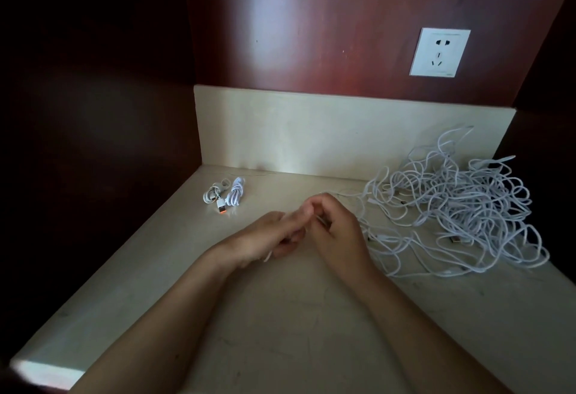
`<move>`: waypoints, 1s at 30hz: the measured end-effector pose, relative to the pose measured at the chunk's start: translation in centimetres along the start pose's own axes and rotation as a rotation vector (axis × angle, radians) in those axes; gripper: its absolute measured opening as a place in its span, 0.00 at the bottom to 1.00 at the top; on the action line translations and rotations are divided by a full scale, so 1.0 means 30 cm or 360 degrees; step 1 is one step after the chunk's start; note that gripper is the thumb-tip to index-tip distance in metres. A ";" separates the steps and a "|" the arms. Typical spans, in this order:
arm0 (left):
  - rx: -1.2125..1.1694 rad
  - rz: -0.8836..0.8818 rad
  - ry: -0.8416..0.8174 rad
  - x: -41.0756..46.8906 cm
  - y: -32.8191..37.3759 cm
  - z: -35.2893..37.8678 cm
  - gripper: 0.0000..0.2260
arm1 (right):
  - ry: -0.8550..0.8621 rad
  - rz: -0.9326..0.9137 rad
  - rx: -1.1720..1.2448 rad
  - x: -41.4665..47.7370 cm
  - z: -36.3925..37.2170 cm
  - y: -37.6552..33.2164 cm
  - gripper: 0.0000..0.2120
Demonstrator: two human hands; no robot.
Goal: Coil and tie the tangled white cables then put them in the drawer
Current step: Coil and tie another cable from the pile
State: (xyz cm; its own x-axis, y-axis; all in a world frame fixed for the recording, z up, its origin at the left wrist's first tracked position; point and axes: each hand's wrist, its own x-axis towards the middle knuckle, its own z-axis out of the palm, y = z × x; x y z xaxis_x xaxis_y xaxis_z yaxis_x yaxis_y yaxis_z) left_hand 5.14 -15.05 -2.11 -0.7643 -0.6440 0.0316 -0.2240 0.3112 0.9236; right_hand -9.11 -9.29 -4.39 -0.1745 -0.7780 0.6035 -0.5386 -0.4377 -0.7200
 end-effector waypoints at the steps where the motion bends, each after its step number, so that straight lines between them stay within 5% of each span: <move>1: -0.0038 0.0035 0.0018 0.003 0.002 0.001 0.24 | -0.0003 -0.0006 0.0021 0.002 -0.003 0.004 0.06; 11: -0.0084 0.0260 0.0938 0.044 -0.027 -0.009 0.18 | -0.0064 0.0106 -0.0378 0.006 -0.013 0.056 0.05; 22: -0.1623 0.0127 0.1122 0.061 -0.003 -0.049 0.20 | -0.0355 0.0018 -0.0698 -0.007 -0.004 0.037 0.11; 30: -0.1296 0.0128 0.1611 0.023 -0.019 -0.144 0.20 | -0.0501 0.0074 -0.1045 -0.001 -0.024 0.033 0.26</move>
State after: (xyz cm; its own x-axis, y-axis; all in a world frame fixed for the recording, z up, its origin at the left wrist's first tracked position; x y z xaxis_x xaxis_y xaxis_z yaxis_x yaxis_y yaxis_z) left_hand 7.36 -18.69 -0.95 0.1145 -0.9926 0.0399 0.5031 0.0926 0.8593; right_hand -10.22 -9.37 -4.88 -0.0173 -0.9252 0.3790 -0.9370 -0.1173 -0.3290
